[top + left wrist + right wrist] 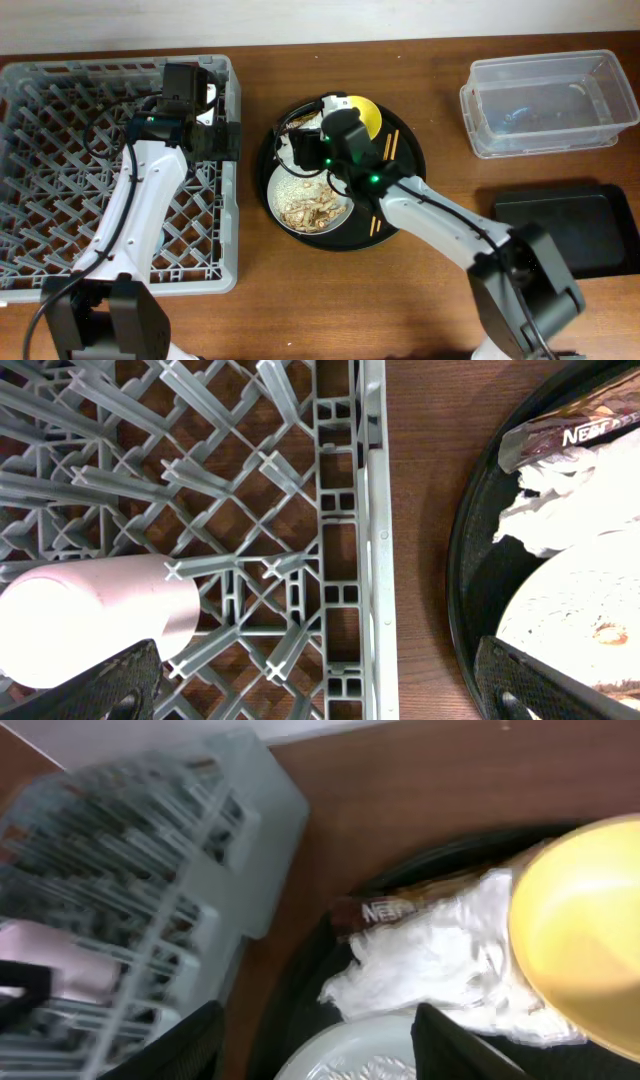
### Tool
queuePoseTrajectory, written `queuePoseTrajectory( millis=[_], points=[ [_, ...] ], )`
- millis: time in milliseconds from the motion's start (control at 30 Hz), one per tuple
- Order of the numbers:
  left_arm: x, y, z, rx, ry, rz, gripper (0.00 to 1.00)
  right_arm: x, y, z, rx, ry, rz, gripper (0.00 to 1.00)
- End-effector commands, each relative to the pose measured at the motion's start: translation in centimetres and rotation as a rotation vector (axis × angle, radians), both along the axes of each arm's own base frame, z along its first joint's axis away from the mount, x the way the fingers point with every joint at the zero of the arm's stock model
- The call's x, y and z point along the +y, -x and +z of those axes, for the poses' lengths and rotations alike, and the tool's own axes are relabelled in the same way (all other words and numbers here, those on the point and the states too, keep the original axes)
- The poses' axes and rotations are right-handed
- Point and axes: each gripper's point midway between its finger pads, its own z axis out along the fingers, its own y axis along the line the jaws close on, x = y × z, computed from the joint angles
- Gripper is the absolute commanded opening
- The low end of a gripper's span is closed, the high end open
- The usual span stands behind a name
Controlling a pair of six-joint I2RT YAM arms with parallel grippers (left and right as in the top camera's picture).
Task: Sort waste into correct bins and load items into the dishwasher rack
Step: 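Grasp the white tissue beside the yellow bowl with the right gripper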
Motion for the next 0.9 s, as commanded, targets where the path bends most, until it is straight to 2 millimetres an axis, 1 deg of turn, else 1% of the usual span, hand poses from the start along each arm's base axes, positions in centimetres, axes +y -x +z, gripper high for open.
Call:
queuePoseTrajectory(
  millis=[0, 33, 67, 167, 200, 267, 300, 367, 400, 433, 600, 700, 800, 867],
  points=[
    [0.1, 0.1, 0.5, -0.011, 0.009, 0.011, 0.99, 0.7, -1.6, -0.6, 0.061, 0.044, -0.025, 0.62],
    [0.1, 0.1, 0.5, -0.011, 0.009, 0.011, 0.99, 0.8, -1.9, -0.4, 0.085, 0.060, -0.026, 0.62],
    [0.1, 0.1, 0.5, -0.011, 0.009, 0.011, 0.99, 0.9, -2.3, 0.3, 0.113, 0.079, -0.028, 0.62],
    [0.1, 0.1, 0.5, -0.011, 0.009, 0.011, 0.99, 0.9, -2.9, 3.1, 0.156, 0.103, -0.033, 0.62],
    [0.1, 0.1, 0.5, -0.011, 0.009, 0.011, 0.99, 0.8, -3.1, 4.5, 0.166, 0.097, -0.029, 0.62],
    [0.1, 0.1, 0.5, -0.012, 0.009, 0.011, 0.99, 0.5, -3.3, 5.9, 0.184, 0.072, -0.030, 0.62],
    [0.1, 0.1, 0.5, -0.012, 0.009, 0.011, 0.99, 0.1, -3.4, 6.0, 0.204, 0.054, -0.050, 0.61],
    [0.1, 0.1, 0.5, -0.011, 0.009, 0.011, 0.99, -0.4, -3.6, 5.1, 0.236, 0.046, -0.066, 0.61],
    [0.1, 0.1, 0.5, -0.012, 0.009, 0.011, 0.99, -0.3, -3.7, 4.1, 0.254, 0.050, -0.062, 0.61],
    [0.1, 0.1, 0.5, -0.011, 0.009, 0.011, 0.99, 0.0, -3.8, 2.7, 0.279, 0.057, -0.053, 0.60],
    [0.1, 0.1, 0.5, -0.012, 0.009, 0.011, 0.99, 1.6, -4.2, -1.9, 0.328, 0.077, -0.028, 0.59],
    [0.1, 0.1, 0.5, -0.011, 0.009, 0.011, 0.99, 2.2, -4.4, -3.9, 0.351, 0.077, -0.031, 0.59],
    [0.1, 0.1, 0.5, -0.011, 0.009, 0.011, 0.99, 1.8, -4.7, -5.5, 0.376, 0.083, -0.081, 0.59],
    [0.1, 0.1, 0.5, -0.011, 0.009, 0.011, 0.99, 1.9, -4.9, -6.4, 0.381, 0.086, -0.082, 0.59]
  ],
)
